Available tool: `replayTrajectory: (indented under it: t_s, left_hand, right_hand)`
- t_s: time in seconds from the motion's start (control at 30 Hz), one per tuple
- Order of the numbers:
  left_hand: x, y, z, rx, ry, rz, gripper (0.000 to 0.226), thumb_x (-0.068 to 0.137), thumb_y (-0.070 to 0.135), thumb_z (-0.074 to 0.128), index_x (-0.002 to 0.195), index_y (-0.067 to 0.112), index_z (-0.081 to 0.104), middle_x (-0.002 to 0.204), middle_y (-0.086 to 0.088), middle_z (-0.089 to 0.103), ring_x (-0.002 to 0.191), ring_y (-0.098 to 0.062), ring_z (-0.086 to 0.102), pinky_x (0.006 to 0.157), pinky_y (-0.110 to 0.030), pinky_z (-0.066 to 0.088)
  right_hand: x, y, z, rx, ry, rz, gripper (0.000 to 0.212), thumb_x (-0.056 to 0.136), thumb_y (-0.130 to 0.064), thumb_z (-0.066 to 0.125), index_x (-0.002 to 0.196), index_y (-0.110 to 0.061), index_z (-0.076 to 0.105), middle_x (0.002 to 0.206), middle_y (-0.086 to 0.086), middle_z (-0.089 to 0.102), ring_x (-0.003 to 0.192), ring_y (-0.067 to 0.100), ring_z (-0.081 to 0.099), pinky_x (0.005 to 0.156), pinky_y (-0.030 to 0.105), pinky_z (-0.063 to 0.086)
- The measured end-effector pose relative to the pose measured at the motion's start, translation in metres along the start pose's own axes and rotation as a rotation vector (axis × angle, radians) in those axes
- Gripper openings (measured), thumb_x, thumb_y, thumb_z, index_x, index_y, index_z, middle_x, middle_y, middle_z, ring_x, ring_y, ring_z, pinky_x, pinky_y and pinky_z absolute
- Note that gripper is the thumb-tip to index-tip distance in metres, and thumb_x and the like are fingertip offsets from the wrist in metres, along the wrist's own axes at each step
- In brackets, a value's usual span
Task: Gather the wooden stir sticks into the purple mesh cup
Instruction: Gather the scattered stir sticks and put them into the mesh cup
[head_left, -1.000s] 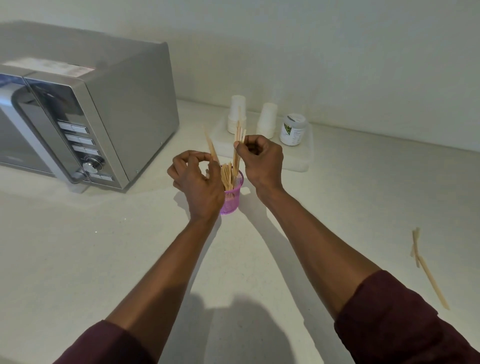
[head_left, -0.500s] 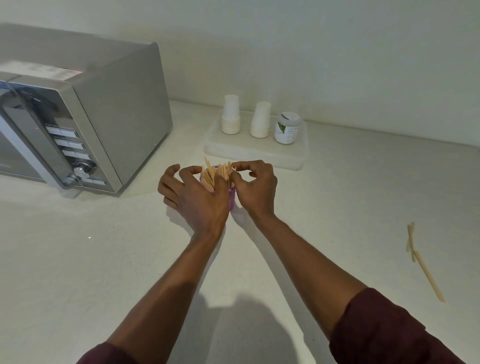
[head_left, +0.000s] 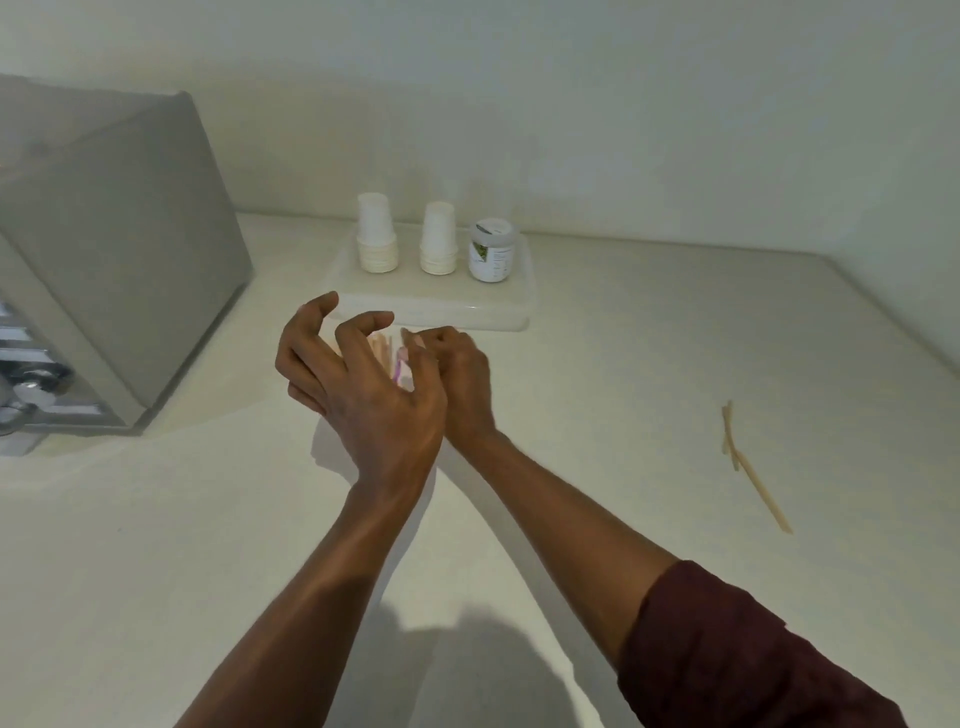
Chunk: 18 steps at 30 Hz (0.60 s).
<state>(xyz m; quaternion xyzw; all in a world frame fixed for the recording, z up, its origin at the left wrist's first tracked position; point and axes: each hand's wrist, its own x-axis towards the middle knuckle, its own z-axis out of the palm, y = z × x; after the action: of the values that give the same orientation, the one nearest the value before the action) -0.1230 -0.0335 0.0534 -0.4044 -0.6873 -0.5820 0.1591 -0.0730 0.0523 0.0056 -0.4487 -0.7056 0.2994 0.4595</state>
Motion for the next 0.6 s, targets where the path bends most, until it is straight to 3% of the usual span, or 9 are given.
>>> replayTrajectory:
  t_s: [0.1,0.23,0.3,0.37,0.5,0.6]
  left_hand:
    - [-0.005,0.02,0.003,-0.026,0.005,0.07,0.022,0.083,0.013,0.07,0.105,0.011,0.069,0.141,-0.012,0.054,0.135,-0.033,0.045,0.098,-0.05,0.042]
    - [-0.02,0.038,0.012,-0.092,-0.076,0.173,0.019,0.081,0.009,0.067,0.1,0.009,0.07,0.14,-0.013,0.055,0.134,-0.037,0.045,0.107,-0.053,0.038]
    - [-0.029,0.051,0.022,-0.145,-0.151,0.17,0.018,0.082,0.015,0.072,0.1,0.011,0.071,0.139,-0.011,0.056,0.134,-0.037,0.045,0.109,-0.046,0.036]
    - [-0.039,0.065,0.034,-0.165,-0.237,0.168,0.015,0.084,0.021,0.072,0.098,0.015,0.071,0.135,-0.006,0.059,0.133,-0.034,0.045,0.102,-0.045,0.035]
    - [-0.068,0.096,0.064,-0.251,-0.463,0.178,0.006,0.085,0.025,0.069,0.091,0.023,0.069,0.113,0.004,0.066,0.12,-0.024,0.052,0.094,-0.035,0.032]
    - [-0.091,0.123,0.086,-0.275,-0.666,0.092,0.008,0.088,0.029,0.071,0.084,0.025,0.066,0.096,0.008,0.068,0.106,-0.02,0.056,0.094,-0.034,0.035]
  right_hand:
    - [-0.006,-0.009,-0.008,-0.089,-0.013,0.011,0.039,0.097,-0.045,0.052,0.104,-0.014,0.075,0.101,-0.001,0.071,0.098,0.016,0.063,0.079,0.032,0.047]
    - [-0.025,-0.008,-0.039,0.043,0.032,0.088,0.031,0.092,-0.038,0.054,0.09,-0.013,0.072,0.087,0.002,0.065,0.092,0.032,0.065,0.078,0.047,0.052]
    - [-0.037,-0.005,-0.062,0.113,0.099,0.161,0.031,0.092,-0.041,0.052,0.084,-0.019,0.073,0.091,0.012,0.073,0.091,0.025,0.07,0.08,0.044,0.055]
    - [-0.044,0.008,-0.083,0.121,0.161,0.239,0.034,0.092,-0.04,0.055,0.087,-0.014,0.076,0.096,0.013,0.077,0.091,0.021,0.073,0.082,0.042,0.056]
    - [-0.054,0.054,-0.132,-0.245,0.259,0.319,0.037,0.09,-0.049,0.053,0.083,-0.021,0.075,0.083,-0.003,0.075,0.08,0.016,0.071,0.072,0.039,0.057]
    - [-0.072,0.075,-0.177,-0.432,0.366,0.407,0.014,0.085,-0.017,0.064,0.071,-0.021,0.066,0.08,-0.002,0.067,0.079,0.019,0.063,0.066,0.038,0.05]
